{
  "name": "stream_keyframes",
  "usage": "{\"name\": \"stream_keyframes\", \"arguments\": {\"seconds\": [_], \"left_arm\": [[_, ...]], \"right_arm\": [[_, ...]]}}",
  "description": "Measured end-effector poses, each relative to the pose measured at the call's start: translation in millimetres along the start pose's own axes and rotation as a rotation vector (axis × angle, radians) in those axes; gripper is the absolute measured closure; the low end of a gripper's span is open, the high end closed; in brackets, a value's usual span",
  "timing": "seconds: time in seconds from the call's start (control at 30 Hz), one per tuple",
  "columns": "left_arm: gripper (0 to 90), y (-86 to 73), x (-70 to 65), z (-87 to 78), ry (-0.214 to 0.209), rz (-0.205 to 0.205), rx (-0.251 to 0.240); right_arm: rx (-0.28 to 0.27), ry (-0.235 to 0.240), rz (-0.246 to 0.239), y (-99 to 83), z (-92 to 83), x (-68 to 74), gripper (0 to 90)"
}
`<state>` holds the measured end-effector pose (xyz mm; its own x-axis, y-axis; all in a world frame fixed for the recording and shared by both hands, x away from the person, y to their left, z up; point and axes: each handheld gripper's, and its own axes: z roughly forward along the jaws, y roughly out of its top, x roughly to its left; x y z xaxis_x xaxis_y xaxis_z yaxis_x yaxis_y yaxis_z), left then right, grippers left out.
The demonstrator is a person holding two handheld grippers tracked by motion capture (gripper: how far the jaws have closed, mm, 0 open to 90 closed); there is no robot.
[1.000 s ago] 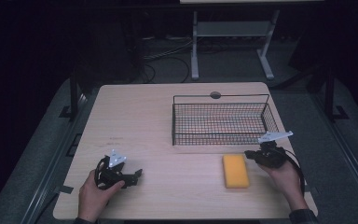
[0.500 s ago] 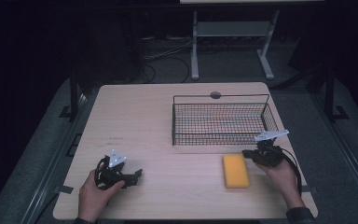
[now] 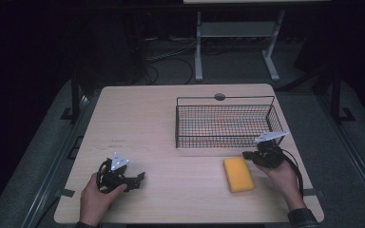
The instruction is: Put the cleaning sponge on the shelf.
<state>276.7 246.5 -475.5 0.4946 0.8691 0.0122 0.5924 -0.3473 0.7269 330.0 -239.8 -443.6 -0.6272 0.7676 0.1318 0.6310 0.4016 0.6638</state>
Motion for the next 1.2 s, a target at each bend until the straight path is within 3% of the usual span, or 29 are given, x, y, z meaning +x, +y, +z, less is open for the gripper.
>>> {"name": "stream_keyframes", "arguments": {"seconds": [1.2], "left_arm": [[13.1, 0.0, -0.4, -0.3, 0.002, -0.002, 0.001]], "right_arm": [[0.029, 0.070, -0.080, 23.2, 22.8, 30.8, 89.7]]}}
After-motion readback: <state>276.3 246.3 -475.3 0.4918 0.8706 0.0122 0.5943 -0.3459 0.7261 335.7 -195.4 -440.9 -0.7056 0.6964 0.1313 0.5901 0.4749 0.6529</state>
